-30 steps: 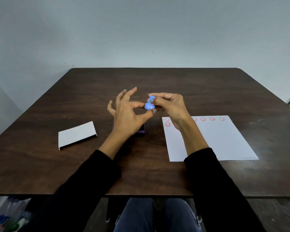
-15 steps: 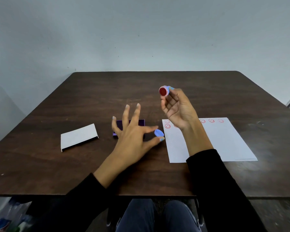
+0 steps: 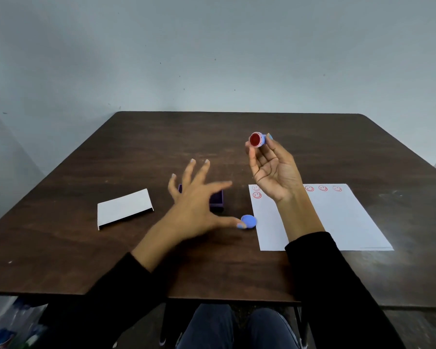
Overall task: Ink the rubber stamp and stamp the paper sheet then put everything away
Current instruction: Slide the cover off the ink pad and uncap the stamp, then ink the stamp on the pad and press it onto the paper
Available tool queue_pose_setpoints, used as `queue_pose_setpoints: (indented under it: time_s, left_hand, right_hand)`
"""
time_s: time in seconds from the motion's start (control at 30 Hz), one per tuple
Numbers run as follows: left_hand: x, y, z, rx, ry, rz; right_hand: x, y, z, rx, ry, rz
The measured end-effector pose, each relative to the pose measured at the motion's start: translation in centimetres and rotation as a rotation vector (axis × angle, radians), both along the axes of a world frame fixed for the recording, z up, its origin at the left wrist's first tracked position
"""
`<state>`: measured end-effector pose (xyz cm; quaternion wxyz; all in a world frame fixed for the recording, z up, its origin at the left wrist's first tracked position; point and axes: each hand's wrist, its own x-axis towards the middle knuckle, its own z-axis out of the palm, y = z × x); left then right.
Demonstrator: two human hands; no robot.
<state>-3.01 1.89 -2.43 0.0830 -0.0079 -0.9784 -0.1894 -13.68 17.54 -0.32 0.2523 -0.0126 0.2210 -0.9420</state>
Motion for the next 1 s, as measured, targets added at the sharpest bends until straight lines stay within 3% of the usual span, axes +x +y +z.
queue_pose_setpoints:
  time_s: [0.13, 0.37, 0.57, 0.67, 0.8, 1.0]
  left_hand:
    - [-2.4, -4.4, 2.5, -0.035, -0.163, 0.046]
    - [-3.1, -7.2, 1.4, 0.194, -0.294, 0.021]
    - [-3.0, -8.4, 1.2, 0.278, -0.319, -0.002]
    - [-2.9, -8.5, 1.0, 0.299, -0.311, -0.011]
    - [-2.8, -8.5, 0.9, 0.276, -0.292, 0.010]
    - [-2.3, -8.1, 1.2, 0.336, -0.288, -0.035]
  right_hand:
    - [0.4, -0.3, 0.1, -0.025, -0.013, 0.032]
    - [0.4, -0.9, 0.0, 0.092, 0.060, 0.005]
    - [1.2, -3.0, 0.2, 0.337, 0.303, 0.030]
    - [1.7, -4.4, 0.2, 0.569, 0.501, -0.024]
    - [2.4, -5.7, -0.4, 1.085, 0.853, -0.088]
    - [3.1, -6.6, -0.8, 1.327, 1.114, -0.090]
